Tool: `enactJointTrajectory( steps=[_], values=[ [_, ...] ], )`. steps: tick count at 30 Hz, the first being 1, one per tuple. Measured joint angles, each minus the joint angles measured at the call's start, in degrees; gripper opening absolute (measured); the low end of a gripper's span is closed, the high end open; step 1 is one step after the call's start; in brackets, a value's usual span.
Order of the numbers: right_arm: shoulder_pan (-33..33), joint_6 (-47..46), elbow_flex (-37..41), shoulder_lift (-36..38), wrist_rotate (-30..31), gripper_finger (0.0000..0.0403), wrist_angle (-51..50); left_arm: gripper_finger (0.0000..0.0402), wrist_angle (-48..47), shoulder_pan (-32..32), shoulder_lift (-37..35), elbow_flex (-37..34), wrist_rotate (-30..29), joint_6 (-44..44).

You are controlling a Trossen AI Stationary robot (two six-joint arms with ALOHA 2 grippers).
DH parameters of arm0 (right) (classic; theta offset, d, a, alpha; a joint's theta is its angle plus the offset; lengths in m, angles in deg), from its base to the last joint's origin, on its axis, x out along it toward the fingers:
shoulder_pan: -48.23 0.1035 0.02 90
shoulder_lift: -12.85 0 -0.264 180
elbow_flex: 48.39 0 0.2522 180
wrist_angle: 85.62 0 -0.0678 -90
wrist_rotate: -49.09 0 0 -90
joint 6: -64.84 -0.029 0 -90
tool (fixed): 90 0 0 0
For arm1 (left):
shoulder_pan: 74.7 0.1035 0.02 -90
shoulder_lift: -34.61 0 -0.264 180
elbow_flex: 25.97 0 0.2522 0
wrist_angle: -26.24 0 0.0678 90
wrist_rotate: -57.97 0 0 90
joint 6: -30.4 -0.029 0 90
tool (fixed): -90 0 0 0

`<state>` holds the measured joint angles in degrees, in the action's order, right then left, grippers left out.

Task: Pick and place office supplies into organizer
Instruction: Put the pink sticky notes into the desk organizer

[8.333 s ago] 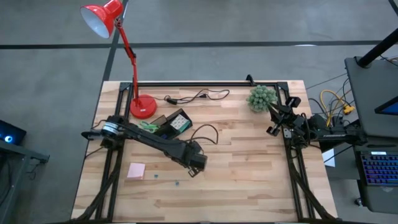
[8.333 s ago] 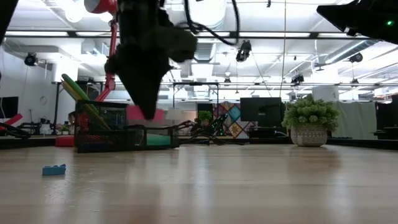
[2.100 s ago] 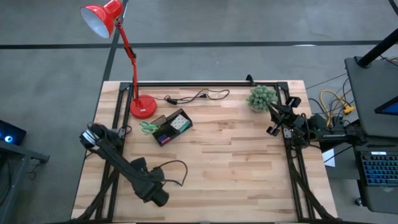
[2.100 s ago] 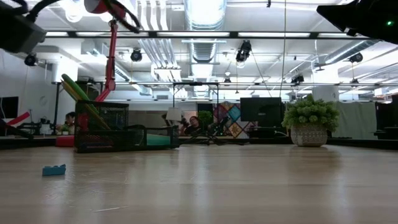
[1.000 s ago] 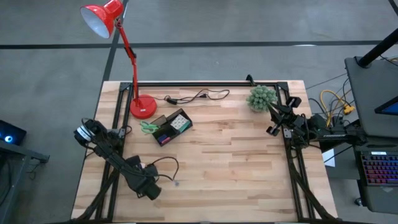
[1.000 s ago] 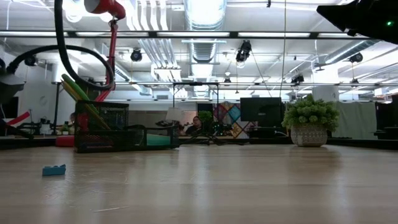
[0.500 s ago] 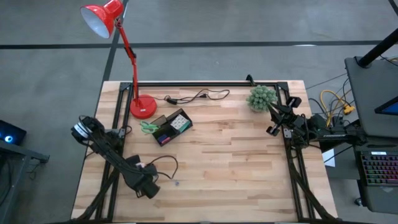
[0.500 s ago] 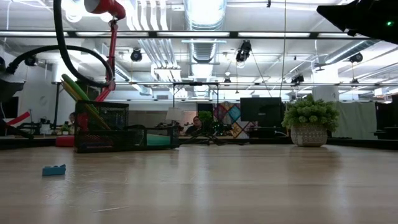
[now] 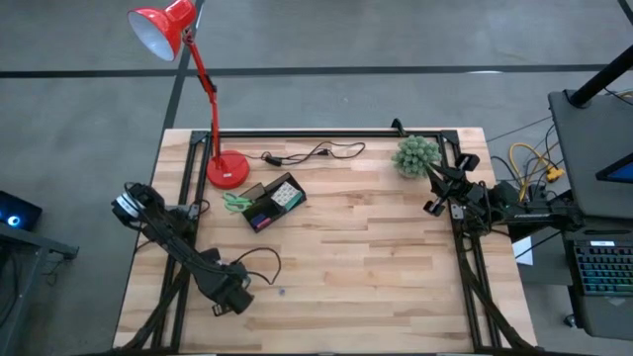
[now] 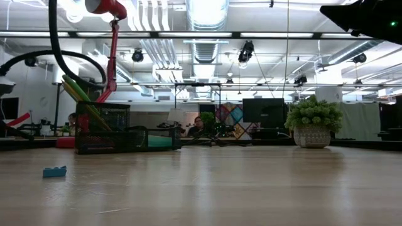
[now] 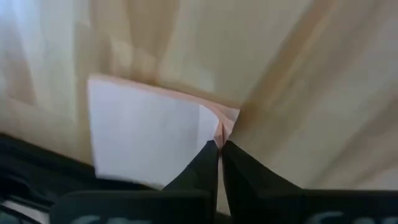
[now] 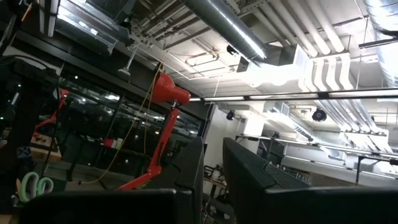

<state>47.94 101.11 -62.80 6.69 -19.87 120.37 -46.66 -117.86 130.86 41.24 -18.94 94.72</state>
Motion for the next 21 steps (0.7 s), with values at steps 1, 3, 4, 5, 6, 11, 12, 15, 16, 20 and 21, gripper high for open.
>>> enactJointTrajectory(
  steps=[1,3,4,5,6,11,12,15,16,20,21],
  values=[
    [0.0,0.0,0.0,0.0,0.0,0.0052,0.0,0.0000,0.0,0.1,-0.3,0.1,0.8,0.3],
    [0.0,0.0,0.0,0.0,0.0,0.0052,0.0,0.0000,-0.1,0.3,-1.1,0.4,1.3,1.6],
    [0.0,0.0,0.0,0.0,0.0,0.0052,0.0,0.0000,-0.2,0.5,-1.7,0.6,1.3,2.3],
    [0.0,0.0,0.0,0.0,0.0,0.0052,0.0,0.0000,-0.2,0.6,-2.3,0.9,1.2,2.9],
    [0.0,0.0,0.0,0.0,0.0,0.0052,0.0,0.0000,-0.1,0.7,-2.9,1.2,1.2,3.1],
    [0.0,0.0,0.0,0.0,0.0,0.0052,0.1,0.0000,-0.2,1.4,-6.5,2.1,0.0,7.5],
    [0.0,0.0,0.0,0.0,0.0,0.0052,0.1,0.0000,-0.3,1.6,-7.1,2.2,-0.1,8.5],
    [0.0,0.0,0.0,0.0,0.0,0.0052,0.1,0.0000,-0.3,1.9,-9.4,2.3,-0.3,10.5],
    [0.0,0.0,0.0,0.0,0.0,0.0052,0.1,0.0000,-0.2,1.9,-10.2,2.3,-0.3,11.1],
    [0.0,0.0,0.0,0.0,0.0,0.0052,0.1,0.0000,0.2,2.3,-12.8,2.6,-4.0,13.0],
    [0.0,0.0,0.0,0.0,0.0,0.0052,0.1,0.0000,0.3,2.6,-13.4,2.9,-6.0,13.3]
  ],
)
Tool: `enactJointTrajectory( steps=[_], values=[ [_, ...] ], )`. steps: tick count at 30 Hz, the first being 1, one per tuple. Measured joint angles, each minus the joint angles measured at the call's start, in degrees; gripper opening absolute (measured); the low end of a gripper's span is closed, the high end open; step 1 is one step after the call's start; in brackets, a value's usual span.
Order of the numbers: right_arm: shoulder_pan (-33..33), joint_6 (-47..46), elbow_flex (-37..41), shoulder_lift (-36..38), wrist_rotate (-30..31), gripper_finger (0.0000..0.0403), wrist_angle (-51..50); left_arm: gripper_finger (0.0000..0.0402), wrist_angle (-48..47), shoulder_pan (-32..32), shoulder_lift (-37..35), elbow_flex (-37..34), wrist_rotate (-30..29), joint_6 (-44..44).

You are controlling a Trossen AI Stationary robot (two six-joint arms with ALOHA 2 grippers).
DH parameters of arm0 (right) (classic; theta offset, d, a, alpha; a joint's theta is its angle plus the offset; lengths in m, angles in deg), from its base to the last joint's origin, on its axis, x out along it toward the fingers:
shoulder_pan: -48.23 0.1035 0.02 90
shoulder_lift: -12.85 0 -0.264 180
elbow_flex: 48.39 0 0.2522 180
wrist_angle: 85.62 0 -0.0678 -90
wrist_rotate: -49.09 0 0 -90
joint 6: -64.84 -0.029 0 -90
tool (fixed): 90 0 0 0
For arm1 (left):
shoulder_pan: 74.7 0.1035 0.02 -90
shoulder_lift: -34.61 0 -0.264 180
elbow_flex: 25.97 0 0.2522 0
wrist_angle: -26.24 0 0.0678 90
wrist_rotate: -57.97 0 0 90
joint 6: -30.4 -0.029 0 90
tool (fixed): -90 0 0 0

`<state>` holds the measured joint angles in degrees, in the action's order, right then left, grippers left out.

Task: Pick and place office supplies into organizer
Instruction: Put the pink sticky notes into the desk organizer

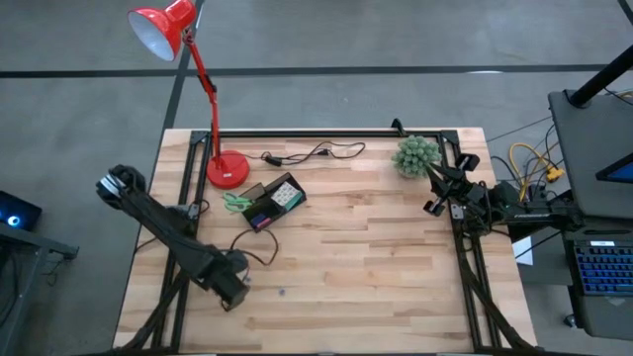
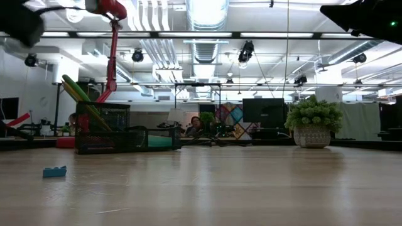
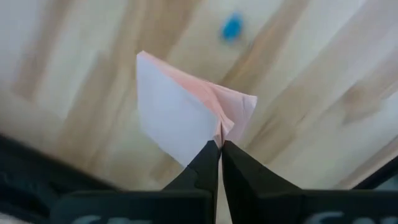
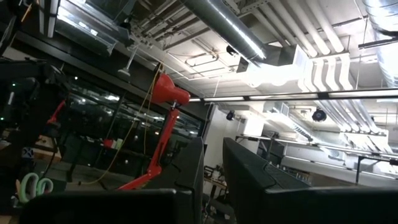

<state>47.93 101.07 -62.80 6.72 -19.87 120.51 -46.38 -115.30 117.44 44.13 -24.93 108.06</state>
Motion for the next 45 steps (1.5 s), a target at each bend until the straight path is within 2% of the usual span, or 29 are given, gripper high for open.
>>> enactJointTrajectory(
  steps=[8,15,19,28,41,45],
  values=[
    [0.0,-0.2,0.0,0.0,0.0,0.0052,0.1,0.0000,0.2,2.2,-1.5,6.3,-16.7,-3.6],
    [0.0,-0.2,0.0,0.0,0.0,0.0052,0.1,0.0000,1.0,5.5,2.3,11.9,-24.8,-12.7],
    [0.0,-0.2,0.0,0.0,0.0,0.0052,0.1,0.0000,1.8,8.7,5.6,14.0,-26.7,-17.7],
    [0.0,-0.2,0.0,0.0,0.0,0.0052,0.1,0.0000,1.9,18.1,12.3,21.3,-31.3,-20.2],
    [0.0,-0.2,0.0,0.0,0.0,0.0052,0.0,0.0000,2.7,30.9,20.8,32.8,-31.0,-28.6],
    [0.0,-0.2,0.0,0.0,0.0,0.0052,0.0,0.0000,2.4,33.9,21.8,34.3,-30.6,-28.8]
  ],
)
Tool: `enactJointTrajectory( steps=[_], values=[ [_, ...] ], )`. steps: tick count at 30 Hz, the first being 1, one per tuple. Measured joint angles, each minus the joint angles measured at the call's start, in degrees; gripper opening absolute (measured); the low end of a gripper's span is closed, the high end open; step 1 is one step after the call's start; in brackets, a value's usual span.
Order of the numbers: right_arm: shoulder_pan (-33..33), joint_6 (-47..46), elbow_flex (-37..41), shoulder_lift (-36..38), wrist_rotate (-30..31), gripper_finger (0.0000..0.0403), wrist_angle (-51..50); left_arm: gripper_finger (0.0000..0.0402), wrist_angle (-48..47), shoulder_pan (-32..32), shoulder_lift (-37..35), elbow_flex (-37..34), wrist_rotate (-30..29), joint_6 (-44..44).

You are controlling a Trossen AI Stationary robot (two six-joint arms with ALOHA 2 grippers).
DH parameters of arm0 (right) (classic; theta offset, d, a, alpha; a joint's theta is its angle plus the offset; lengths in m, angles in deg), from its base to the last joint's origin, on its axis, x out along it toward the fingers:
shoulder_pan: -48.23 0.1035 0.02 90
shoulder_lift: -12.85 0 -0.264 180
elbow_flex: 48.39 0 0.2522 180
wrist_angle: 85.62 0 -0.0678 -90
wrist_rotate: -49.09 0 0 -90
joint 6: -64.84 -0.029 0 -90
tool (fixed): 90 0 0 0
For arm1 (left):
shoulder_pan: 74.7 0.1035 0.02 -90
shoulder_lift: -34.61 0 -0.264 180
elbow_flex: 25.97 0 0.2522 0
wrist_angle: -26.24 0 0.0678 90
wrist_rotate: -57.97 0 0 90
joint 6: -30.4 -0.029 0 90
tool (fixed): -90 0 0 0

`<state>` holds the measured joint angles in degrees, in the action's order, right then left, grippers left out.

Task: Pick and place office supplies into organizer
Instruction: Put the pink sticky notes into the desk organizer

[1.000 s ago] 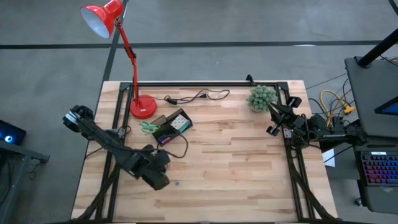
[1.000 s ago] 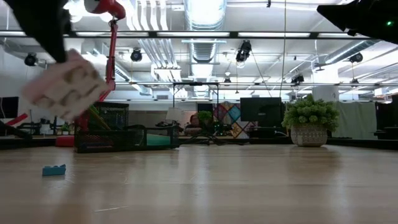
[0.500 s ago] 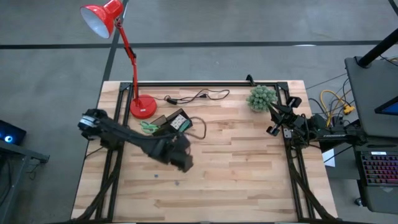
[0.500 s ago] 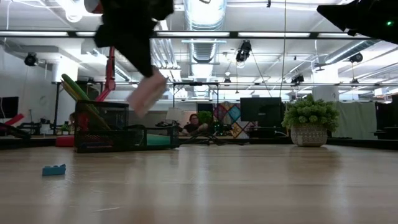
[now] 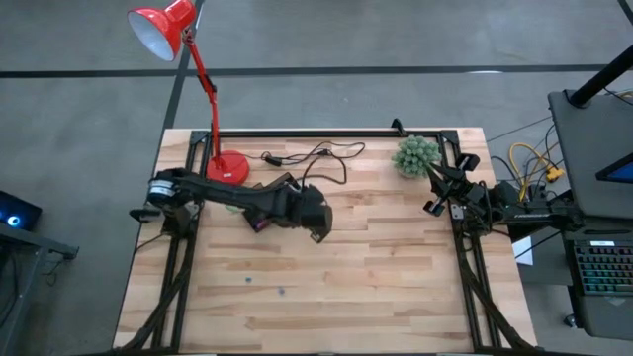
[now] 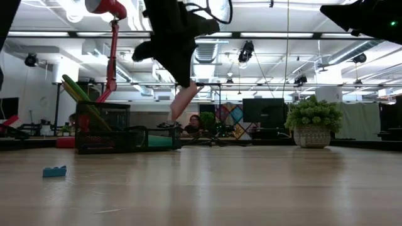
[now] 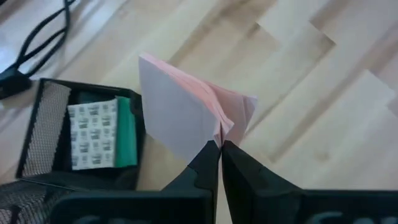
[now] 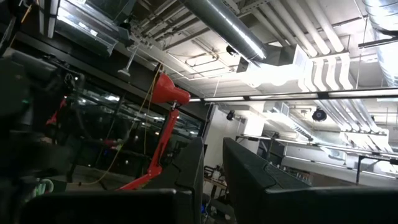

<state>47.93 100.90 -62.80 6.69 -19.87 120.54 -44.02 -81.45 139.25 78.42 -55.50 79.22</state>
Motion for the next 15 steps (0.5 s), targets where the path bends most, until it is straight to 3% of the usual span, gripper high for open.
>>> enactJointTrajectory(
  steps=[15],
  values=[
    [0.0,0.0,0.0,0.0,0.0,0.0052,0.0,0.0000,-4.2,7.9,-0.5,-1.0,0.2,0.4]
  ],
)
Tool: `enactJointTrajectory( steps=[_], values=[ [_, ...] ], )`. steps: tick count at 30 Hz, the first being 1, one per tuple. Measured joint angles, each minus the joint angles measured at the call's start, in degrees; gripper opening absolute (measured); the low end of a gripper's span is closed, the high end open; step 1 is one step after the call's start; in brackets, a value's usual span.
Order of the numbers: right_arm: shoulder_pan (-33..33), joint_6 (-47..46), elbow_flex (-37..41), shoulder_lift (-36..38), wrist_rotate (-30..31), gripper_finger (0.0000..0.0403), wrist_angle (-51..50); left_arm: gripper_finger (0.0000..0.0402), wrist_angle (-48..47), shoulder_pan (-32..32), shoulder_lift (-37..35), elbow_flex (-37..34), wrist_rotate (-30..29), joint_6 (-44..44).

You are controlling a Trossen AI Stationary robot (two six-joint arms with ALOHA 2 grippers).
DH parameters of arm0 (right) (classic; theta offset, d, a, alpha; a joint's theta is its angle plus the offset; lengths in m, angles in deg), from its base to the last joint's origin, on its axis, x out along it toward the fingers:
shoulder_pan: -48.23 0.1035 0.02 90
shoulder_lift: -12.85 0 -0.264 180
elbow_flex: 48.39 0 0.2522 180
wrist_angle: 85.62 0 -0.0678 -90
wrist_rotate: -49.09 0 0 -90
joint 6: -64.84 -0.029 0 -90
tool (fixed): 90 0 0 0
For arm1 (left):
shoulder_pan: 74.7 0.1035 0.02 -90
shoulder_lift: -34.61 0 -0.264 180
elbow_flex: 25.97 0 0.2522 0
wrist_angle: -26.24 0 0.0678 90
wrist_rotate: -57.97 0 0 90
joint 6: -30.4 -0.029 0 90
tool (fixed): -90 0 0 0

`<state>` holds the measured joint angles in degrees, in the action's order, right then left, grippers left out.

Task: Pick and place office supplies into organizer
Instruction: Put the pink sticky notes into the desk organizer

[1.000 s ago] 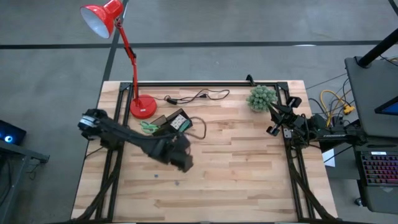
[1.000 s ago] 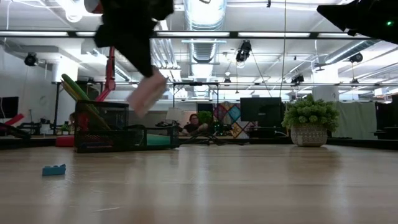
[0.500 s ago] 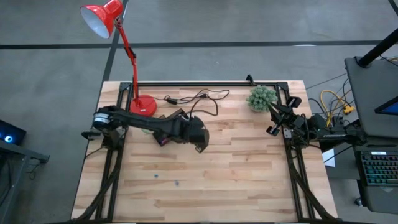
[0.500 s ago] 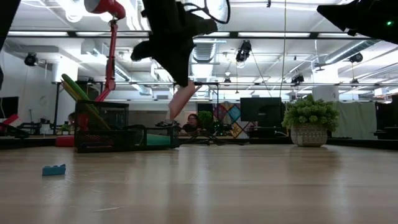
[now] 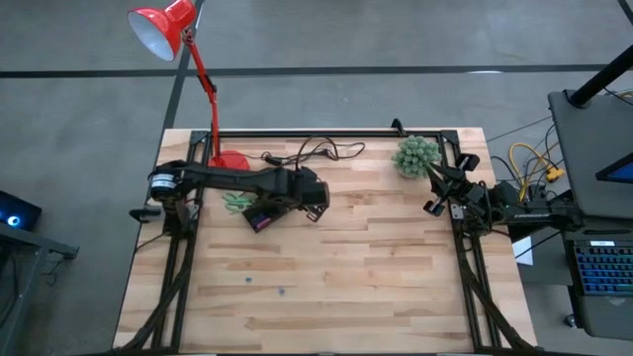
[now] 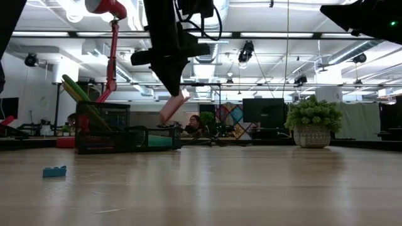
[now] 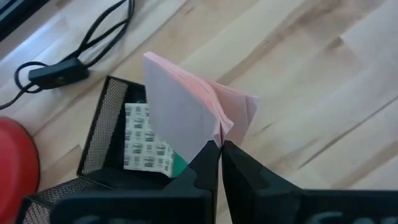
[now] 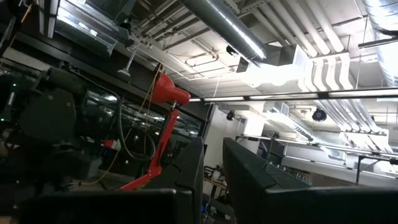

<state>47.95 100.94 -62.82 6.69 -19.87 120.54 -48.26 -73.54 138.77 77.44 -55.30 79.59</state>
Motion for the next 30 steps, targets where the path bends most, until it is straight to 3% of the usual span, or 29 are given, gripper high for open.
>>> enactJointTrajectory(
  steps=[9,30],
  values=[
    [0.0,0.0,0.0,0.0,0.0,0.0052,0.0,0.0000,-7.1,1.9,0.0,0.0,-0.2,3.6],
    [0.0,0.2,0.0,0.0,0.0,0.0052,0.0,0.0000,-5.5,4.4,0.1,-4.6,1.4,5.9]
  ],
)
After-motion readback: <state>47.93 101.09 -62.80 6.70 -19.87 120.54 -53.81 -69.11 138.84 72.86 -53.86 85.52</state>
